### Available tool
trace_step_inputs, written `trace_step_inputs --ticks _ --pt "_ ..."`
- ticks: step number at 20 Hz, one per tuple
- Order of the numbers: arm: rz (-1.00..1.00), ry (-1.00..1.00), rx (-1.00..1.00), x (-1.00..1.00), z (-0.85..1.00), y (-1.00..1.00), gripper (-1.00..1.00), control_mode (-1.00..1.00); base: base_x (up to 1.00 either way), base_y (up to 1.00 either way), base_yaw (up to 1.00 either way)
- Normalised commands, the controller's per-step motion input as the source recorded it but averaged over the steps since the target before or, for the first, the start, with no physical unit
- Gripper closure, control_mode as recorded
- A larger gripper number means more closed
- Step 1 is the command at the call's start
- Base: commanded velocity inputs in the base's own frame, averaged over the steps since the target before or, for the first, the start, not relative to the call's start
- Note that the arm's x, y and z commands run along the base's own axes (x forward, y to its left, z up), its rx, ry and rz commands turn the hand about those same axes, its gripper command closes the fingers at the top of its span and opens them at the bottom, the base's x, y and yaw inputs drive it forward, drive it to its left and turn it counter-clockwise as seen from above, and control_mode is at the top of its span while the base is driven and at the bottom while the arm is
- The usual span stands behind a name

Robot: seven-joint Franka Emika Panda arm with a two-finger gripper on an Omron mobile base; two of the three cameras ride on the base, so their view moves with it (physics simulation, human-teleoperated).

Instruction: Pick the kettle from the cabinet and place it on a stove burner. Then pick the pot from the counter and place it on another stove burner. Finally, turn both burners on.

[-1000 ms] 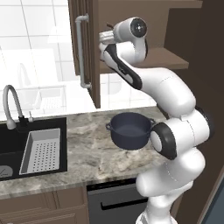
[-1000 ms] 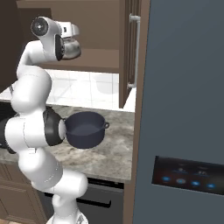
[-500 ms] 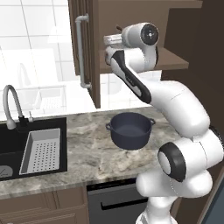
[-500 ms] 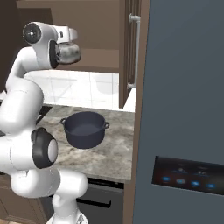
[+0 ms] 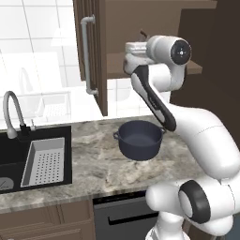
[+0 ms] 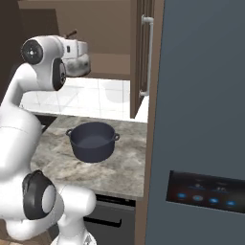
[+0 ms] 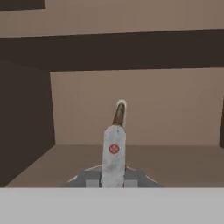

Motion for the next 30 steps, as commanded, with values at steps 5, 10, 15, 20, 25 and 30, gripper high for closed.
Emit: trace_step_inputs --ticks 5,10,15,20,25,30 --pt "-0.03 -0.04 0.1 -0.6 0.03 -0.24 1.0 -1.0 0.0 0.0 0.0" --pt "0.0 -0.02 0.09 -0.54 0.06 -0.14 1.0 -1.0 0.0 0.0 0.0" --pt "0.0 -0.01 0.09 -0.51 0.11 -0.08 1.0 -1.0 0.0 0.0 0.0" --pt "0.0 0.0 0.09 -0.46 0.1 -0.04 1.0 -1.0 0.0 0.0 0.0" --pt "0.0 0.0 0.07 -0.4 0.03 -0.01 1.0 -1.0 0.0 0.0 0.0" --pt "0.0 0.0 0.06 -0.35 0.0 0.0 1.0 -1.0 0.0 0.0 0.0"
